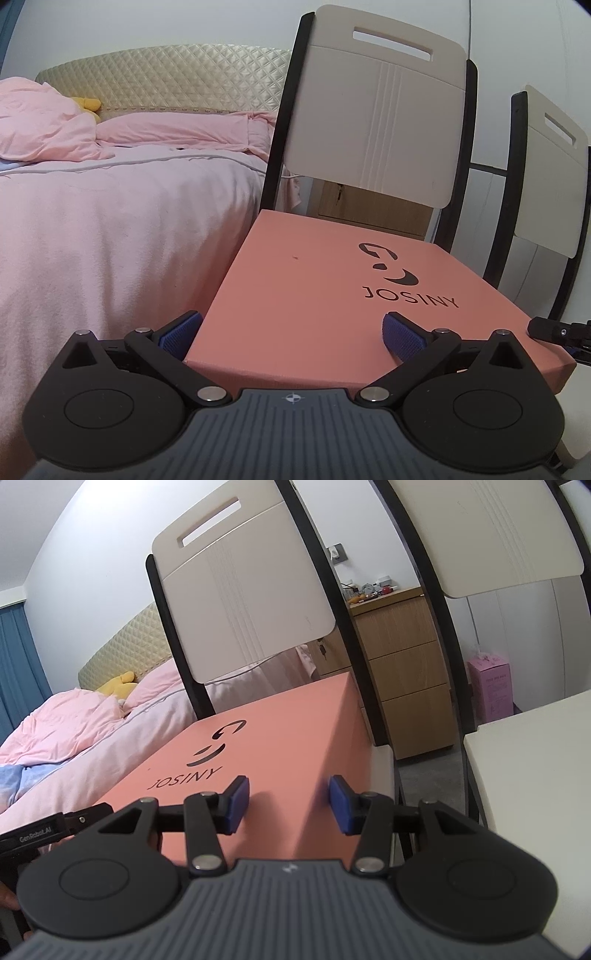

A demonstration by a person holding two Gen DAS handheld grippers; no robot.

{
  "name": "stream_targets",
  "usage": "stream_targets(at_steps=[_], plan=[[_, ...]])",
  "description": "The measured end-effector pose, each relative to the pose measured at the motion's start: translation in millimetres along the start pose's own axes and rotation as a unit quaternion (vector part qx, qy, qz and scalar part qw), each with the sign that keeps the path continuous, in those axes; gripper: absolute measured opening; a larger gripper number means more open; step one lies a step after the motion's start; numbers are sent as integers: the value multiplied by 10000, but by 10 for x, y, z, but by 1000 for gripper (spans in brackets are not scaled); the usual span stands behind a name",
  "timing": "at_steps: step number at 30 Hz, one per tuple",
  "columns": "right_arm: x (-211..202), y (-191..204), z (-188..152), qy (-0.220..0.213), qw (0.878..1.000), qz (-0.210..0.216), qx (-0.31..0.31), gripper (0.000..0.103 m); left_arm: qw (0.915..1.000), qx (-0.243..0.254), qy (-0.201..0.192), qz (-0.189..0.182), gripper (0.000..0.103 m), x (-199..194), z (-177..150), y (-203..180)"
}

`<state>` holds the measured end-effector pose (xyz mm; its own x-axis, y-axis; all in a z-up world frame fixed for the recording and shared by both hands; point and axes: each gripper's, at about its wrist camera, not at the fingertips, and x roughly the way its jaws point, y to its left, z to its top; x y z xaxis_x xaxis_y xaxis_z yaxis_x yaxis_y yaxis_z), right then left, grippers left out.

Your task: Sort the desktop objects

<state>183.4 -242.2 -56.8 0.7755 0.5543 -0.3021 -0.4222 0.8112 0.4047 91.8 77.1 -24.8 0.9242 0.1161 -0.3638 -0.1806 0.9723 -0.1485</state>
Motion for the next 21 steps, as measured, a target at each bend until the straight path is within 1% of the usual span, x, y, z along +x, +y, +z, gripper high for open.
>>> stream_targets(at_steps=[2, 4, 5, 6, 8, 12, 15, 19, 21], plan=[[-21, -2, -2, 18, 10000, 16, 19, 49, 9999, 102, -104, -14, 103, -63, -10, -10], [-62, 6, 4, 23, 10000, 15, -4, 44, 9994, 162, -321, 4, 103, -187, -14, -20], [-115, 16, 8, -24, 10000, 22, -25, 42, 9988, 180, -462, 22, 103, -266, -14, -24], [-174, 30, 4, -80, 10000, 40, -33, 42, 9981, 200, -582, 39, 103, -342, -17, -27], [-292, 91, -24, -183, 9997, 16, -151, 42, 9972, 254, -701, 66, 103, -473, -31, -28], [-511, 260, -119, -403, 9977, -19, -543, 42, 9960, 370, -797, 163, 103, -685, -72, -25], [-681, 380, -226, -632, 9948, -78, -798, 43, 9955, 386, -859, 133, 103, -815, -123, -22], [-878, 480, -339, -961, 9911, -177, -905, 43, 9938, 602, -938, 28, 103, -951, -174, -84], [-955, 515, -389, -1111, 9894, -212, -912, 43, 9919, 695, -1060, -4, 103, -1027, -192, -119]])
